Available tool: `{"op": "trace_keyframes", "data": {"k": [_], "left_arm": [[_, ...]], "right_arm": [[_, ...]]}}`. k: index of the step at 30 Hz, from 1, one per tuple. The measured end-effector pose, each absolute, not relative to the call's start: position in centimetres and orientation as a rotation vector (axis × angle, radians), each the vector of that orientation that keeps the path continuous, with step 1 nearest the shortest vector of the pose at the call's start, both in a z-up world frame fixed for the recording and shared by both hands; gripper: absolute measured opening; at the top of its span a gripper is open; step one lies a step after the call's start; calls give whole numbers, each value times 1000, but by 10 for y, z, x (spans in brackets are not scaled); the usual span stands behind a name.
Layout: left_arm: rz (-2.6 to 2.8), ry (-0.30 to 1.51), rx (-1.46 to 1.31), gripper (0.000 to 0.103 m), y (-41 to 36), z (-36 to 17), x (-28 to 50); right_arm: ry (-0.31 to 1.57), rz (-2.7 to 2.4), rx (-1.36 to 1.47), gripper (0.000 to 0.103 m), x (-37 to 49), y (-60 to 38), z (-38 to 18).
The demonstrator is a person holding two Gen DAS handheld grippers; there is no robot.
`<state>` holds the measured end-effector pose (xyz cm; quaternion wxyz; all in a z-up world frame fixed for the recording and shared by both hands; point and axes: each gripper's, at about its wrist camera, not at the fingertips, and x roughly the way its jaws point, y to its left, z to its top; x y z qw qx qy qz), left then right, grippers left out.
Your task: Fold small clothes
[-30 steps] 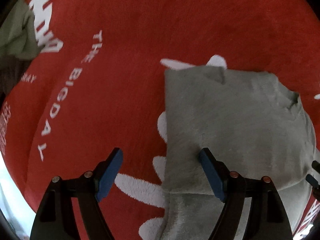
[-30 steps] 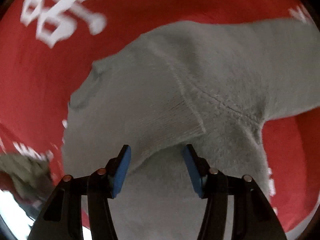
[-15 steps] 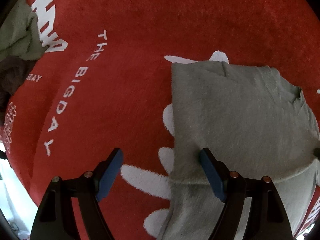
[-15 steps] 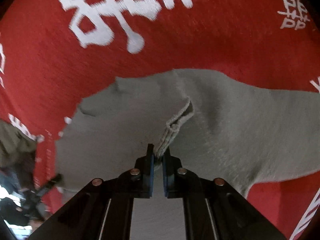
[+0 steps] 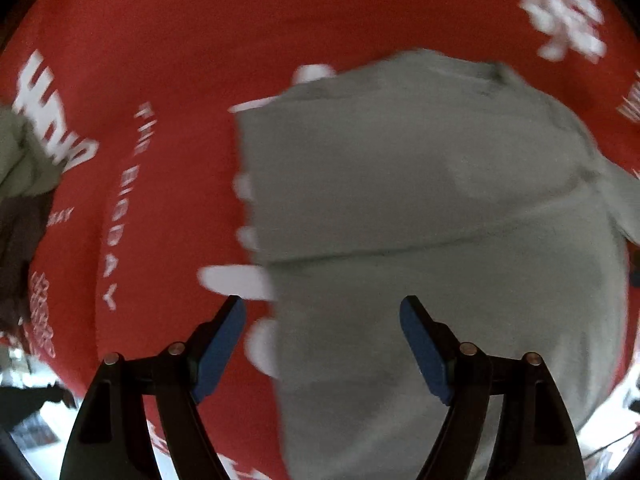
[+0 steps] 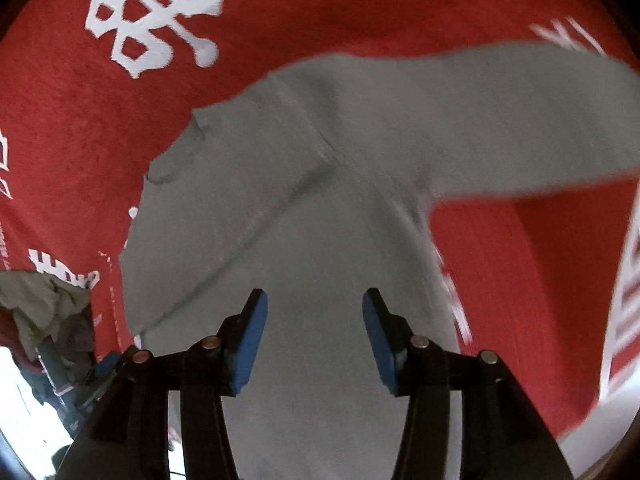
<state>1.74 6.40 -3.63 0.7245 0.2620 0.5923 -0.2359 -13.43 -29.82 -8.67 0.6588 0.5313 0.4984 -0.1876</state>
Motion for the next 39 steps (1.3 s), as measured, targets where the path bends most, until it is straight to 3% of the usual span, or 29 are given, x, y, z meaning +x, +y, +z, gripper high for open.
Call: {"op": "trace_keyframes", "data": {"k": [8, 18, 32, 39], "left_arm": [[-725, 1346, 664, 80, -16, -35, -65], [-792, 1354, 688, 80, -110, -47, -118], [-627, 1160, 549, 80, -206, -44, -84], [-572, 1220, 603, 80, -209, -86, -62]], "right_arm": [[1087, -485, 1333, 54, -205, -303, -97], [854, -624, 1456, 54, -299, -374, -116], [466, -704, 1590, 55, -353, -463, -148], [346, -677, 1603, 55, -353, -482, -156]]}}
